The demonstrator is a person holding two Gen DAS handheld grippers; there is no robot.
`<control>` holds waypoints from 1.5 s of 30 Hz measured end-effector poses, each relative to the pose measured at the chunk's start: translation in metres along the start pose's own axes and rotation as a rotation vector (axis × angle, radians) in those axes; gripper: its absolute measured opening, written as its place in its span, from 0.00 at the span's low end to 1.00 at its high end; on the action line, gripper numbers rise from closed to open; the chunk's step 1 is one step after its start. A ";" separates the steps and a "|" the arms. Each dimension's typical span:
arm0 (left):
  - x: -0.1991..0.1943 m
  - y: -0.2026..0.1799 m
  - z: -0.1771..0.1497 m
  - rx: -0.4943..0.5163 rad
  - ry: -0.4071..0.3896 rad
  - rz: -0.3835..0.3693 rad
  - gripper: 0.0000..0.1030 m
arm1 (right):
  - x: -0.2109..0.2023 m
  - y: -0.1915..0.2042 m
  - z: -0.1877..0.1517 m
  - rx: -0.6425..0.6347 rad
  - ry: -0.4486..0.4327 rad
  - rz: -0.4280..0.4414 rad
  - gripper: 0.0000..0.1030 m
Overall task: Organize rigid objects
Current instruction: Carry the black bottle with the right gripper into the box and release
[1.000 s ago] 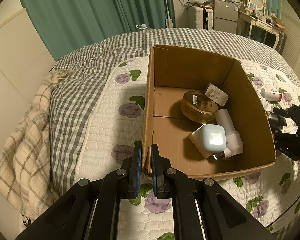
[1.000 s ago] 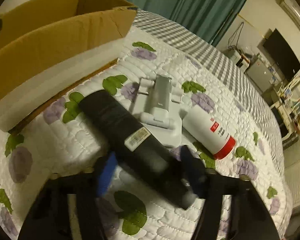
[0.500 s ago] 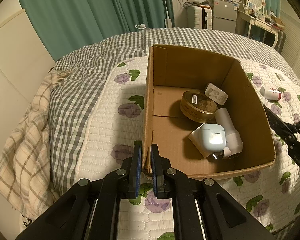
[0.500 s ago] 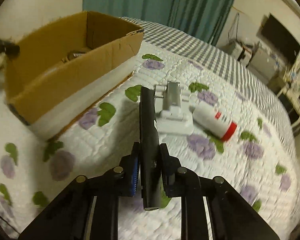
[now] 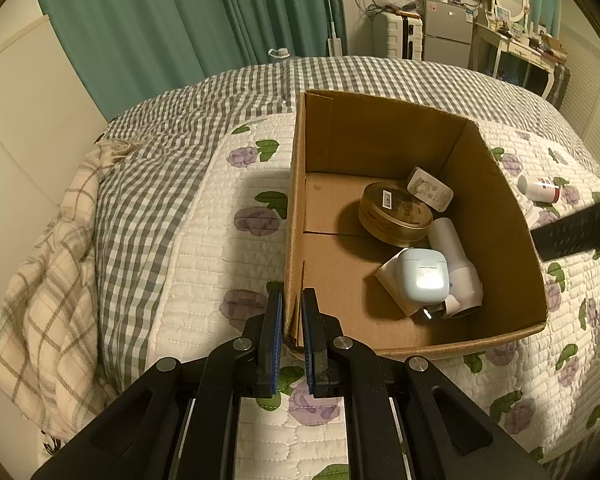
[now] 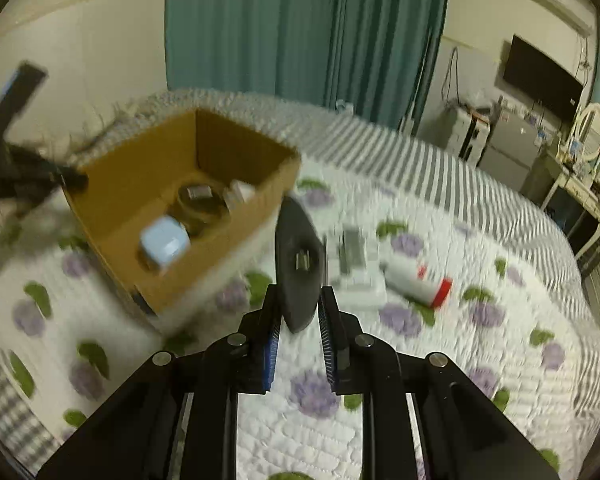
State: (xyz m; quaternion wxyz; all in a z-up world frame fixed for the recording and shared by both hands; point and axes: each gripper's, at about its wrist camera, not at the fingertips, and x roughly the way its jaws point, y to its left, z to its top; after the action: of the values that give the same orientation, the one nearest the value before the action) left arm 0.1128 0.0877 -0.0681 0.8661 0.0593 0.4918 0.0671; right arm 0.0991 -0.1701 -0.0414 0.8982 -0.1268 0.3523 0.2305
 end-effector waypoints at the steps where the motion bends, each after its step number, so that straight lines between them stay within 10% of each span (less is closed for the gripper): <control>1: 0.000 0.000 0.000 0.001 0.000 -0.002 0.08 | -0.004 0.002 0.008 -0.010 -0.014 -0.002 0.17; 18: 0.000 0.003 -0.001 0.007 -0.012 -0.028 0.08 | -0.015 0.072 0.111 -0.117 -0.150 0.118 0.17; 28: 0.000 0.005 -0.002 0.013 -0.018 -0.048 0.08 | 0.066 0.118 0.107 -0.354 -0.132 -0.090 0.17; 39: 0.000 0.004 -0.002 0.011 -0.020 -0.042 0.08 | 0.077 0.111 0.083 -0.262 -0.004 0.046 0.18; 41: 0.000 0.003 -0.002 0.011 -0.018 -0.039 0.08 | 0.074 0.107 0.084 -0.225 0.022 0.070 0.23; 43: 0.000 0.003 -0.002 0.012 -0.017 -0.037 0.08 | 0.065 0.103 0.084 -0.204 0.023 0.087 0.60; 45: 0.000 0.004 -0.001 0.011 -0.013 -0.035 0.08 | 0.056 0.100 0.082 -0.188 0.012 0.097 0.70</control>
State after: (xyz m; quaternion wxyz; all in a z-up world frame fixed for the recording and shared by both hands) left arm 0.1114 0.0913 -0.0681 0.8701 0.0558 0.4873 0.0490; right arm 0.1325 -0.0340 -0.0274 0.8679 -0.1948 0.3404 0.3048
